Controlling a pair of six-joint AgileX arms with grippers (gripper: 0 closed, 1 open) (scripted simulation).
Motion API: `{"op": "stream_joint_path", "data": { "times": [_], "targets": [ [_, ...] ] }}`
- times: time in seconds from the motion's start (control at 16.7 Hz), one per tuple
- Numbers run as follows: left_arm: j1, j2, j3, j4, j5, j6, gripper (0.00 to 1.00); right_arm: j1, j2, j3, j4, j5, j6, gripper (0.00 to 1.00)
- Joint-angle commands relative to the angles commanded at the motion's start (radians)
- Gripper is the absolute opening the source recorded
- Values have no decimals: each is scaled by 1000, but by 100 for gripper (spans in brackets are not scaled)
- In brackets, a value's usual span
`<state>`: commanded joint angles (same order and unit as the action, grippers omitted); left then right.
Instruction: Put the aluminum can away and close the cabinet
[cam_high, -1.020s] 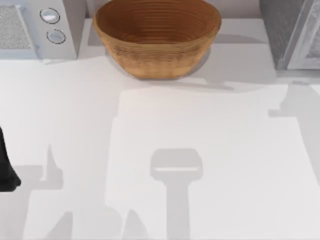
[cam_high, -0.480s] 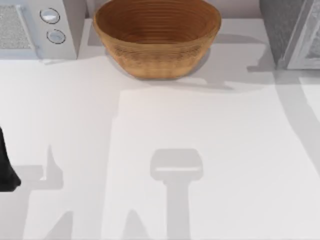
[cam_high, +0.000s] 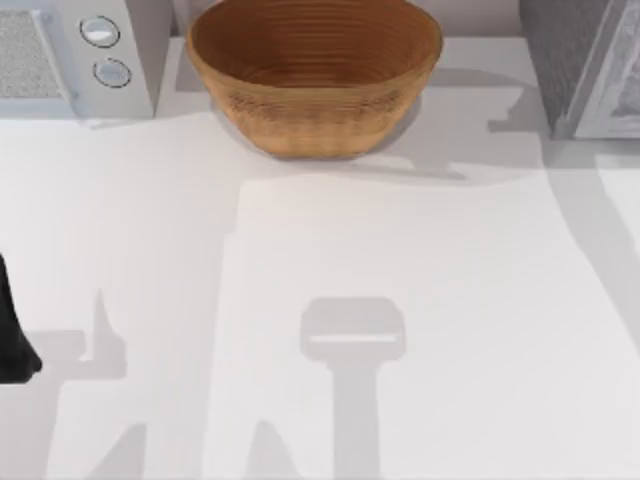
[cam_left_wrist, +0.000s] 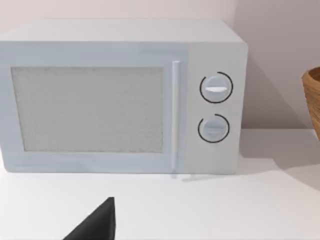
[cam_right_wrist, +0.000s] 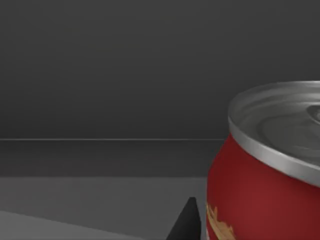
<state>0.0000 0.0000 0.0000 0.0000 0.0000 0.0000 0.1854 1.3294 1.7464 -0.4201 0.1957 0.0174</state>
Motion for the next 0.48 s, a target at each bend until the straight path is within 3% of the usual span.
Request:
{"op": "stream_joint_path", "data": {
  "times": [0.24,0.48],
  "targets": [
    [0,0,0,0,0,0,100,-7,22,30,-7,-3,2,0],
    [0,0,0,0,0,0,100,-21,148,199,-50,-15,1,0]
  ]
}}
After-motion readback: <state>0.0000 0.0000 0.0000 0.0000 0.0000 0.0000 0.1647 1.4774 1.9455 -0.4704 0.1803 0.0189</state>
